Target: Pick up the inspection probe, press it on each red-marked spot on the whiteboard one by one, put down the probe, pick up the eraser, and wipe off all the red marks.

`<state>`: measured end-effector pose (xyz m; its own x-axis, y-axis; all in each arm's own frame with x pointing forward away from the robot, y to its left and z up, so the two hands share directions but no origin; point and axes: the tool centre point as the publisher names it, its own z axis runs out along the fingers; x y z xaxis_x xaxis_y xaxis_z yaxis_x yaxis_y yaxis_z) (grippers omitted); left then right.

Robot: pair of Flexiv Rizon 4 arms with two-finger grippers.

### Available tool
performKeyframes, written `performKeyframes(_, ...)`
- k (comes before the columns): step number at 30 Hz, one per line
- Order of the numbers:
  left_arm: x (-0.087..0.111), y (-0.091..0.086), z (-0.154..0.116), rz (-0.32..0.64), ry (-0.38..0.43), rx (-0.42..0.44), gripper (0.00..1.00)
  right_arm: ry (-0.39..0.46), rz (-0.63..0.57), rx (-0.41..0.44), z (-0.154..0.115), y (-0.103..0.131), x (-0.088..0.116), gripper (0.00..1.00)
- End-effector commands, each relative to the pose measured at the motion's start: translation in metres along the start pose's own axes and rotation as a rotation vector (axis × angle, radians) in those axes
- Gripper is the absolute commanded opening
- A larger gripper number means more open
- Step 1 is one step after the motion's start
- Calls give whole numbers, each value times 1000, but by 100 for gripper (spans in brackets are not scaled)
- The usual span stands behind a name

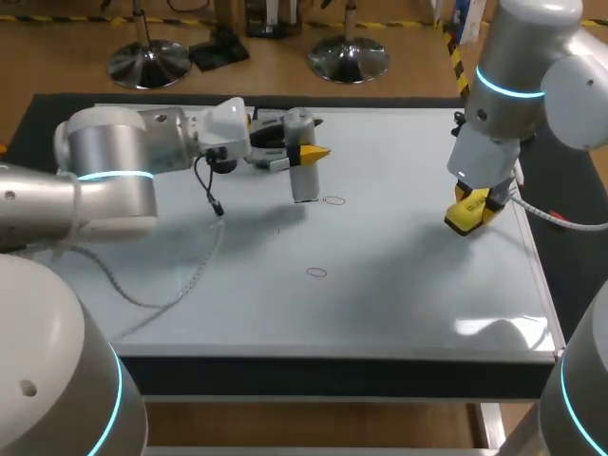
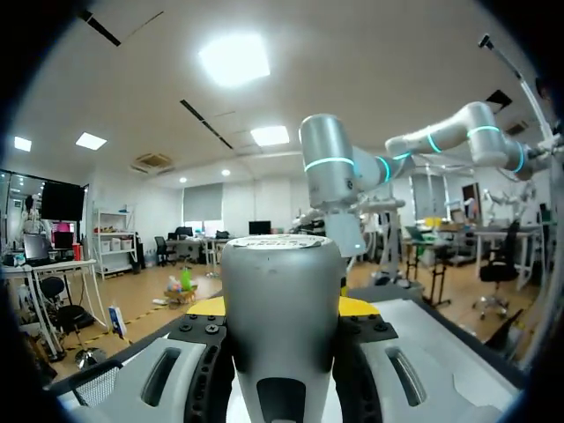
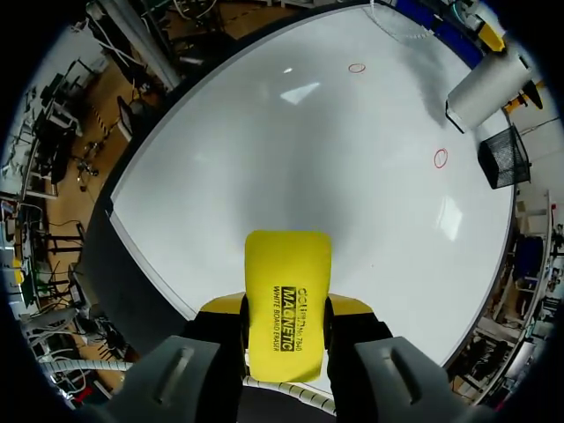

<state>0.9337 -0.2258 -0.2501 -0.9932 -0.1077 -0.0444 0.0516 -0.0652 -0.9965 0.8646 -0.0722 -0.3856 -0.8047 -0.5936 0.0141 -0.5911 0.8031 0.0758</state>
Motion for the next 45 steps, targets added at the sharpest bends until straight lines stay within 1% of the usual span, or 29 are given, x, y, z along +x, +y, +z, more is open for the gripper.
performKeyframes(1,-9,9,22,-7,162,3,0,3,-2,1,-1,-1,0,0)
performKeyframes(9,-8,19,43,-27,238,-13,0,3,-2,1,-1,-1,0,0)
performKeyframes(19,-12,28,51,-38,271,-35,0,3,-2,1,-1,-1,0,0)
performKeyframes(30,-13,33,52,-51,271,-39,0,3,-2,1,-1,-1,0,0)
performKeyframes(38,-9,37,52,-60,267,-39,0,3,-2,1,-1,-1,0,0)
performKeyframes(45,-8,36,52,-57,275,-37,0,3,-2,1,-1,-1,0,0)
